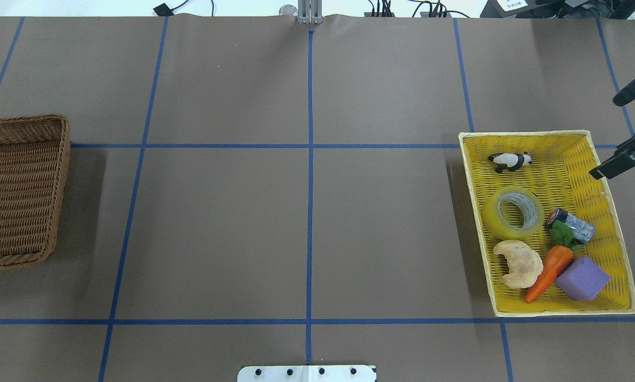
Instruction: Move tape to another basket
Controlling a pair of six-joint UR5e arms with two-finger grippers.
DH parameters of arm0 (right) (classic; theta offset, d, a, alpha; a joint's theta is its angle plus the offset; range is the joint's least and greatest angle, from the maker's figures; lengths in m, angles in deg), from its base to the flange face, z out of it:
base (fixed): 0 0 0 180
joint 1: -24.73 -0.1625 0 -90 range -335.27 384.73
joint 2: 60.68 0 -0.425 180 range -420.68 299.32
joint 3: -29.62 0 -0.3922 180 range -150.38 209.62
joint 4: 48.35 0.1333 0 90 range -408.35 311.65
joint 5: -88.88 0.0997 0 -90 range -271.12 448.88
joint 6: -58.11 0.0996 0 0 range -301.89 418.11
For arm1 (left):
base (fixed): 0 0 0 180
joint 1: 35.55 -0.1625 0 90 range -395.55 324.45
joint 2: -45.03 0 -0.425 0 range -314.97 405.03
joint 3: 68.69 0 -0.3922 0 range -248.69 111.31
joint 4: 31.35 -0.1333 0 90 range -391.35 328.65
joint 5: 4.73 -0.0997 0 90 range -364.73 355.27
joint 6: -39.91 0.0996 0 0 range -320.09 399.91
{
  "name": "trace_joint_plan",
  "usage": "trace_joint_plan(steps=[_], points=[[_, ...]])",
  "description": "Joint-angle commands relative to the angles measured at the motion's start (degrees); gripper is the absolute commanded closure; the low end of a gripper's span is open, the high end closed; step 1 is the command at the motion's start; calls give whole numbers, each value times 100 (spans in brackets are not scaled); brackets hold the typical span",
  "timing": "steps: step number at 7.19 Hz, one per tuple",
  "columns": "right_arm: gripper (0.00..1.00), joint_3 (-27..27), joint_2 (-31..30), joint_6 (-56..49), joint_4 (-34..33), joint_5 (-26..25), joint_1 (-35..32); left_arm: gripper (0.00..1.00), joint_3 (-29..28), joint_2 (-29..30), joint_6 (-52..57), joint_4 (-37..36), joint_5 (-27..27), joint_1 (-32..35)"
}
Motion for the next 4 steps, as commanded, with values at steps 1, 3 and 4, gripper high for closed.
trace_joint_plan(steps=[1, 3, 4], points=[[0, 56, 158, 645, 158, 56, 773, 2, -61, -36, -20, 72, 3, -9], [0, 83, 247, 947, 149, 64, 953, 2, -61, -36, -20, 81, 3, -9], [0, 222, 273, 947, 157, 73, 962, 2, -53, -36, -20, 81, 12, -9]])
